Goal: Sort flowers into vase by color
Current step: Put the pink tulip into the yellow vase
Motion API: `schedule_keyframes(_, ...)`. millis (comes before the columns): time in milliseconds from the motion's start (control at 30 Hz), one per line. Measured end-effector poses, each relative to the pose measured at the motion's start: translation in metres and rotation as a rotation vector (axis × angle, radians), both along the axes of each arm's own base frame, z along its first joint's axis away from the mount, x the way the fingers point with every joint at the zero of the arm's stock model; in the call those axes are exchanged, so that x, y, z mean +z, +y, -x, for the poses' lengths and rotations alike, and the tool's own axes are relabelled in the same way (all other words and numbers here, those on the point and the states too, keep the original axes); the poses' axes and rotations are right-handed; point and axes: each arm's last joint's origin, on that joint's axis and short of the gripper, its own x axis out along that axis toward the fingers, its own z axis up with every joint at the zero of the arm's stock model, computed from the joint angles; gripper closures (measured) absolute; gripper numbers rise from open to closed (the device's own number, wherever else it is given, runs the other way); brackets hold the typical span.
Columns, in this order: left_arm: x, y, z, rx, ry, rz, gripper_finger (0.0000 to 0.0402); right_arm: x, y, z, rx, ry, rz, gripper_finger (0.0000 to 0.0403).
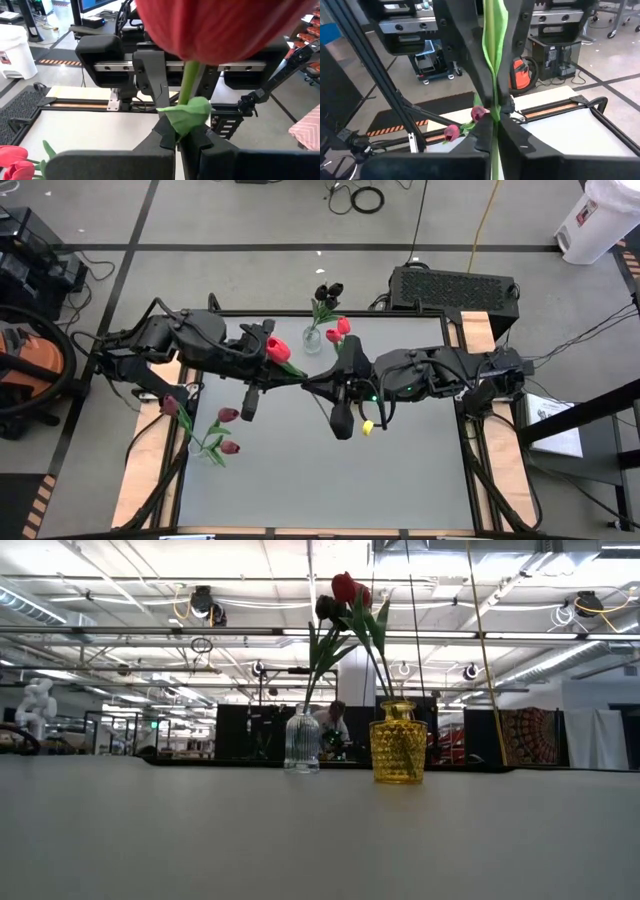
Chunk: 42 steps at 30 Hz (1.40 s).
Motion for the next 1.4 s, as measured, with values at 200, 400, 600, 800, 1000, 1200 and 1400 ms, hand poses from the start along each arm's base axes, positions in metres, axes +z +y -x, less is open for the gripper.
schedule_keyframes(200,0.0,0.0,0.0,-0.003,0.001,0.001,0.0397,0.0,0.0,0.0,0.042,0.003,-0.001,0.04)
schedule_keyframes(400,0.0,0.0,0.0,-0.004,0.001,0.002,0.0393,0.0,-0.001,0.0,0.042,0.005,0.003,0.0401)
schedule_keyframes(600,-0.001,-0.001,0.0,-0.025,0.009,0.008,0.0391,0.0,0.0,0.0,0.046,0.007,0.019,0.0402)
schedule_keyframes(800,-0.006,0.0,0.002,-0.021,0.066,0.002,0.0359,-0.003,-0.002,0.001,0.008,0.038,0.052,0.0402)
schedule_keyframes(1000,-0.011,0.001,0.004,0.016,0.123,0.021,0.028,0.003,-0.009,0.013,-0.085,0.051,0.076,0.0403)
schedule_keyframes(1200,-0.017,0.003,0.007,0.056,0.187,-0.006,0.0255,0.017,-0.013,0.034,-0.11,0.024,0.085,0.0403)
schedule_keyframes(1400,-0.018,0.013,0.02,0.144,0.24,-0.105,0.0254,0.03,-0.013,0.069,-0.172,0.028,0.117,0.0403)
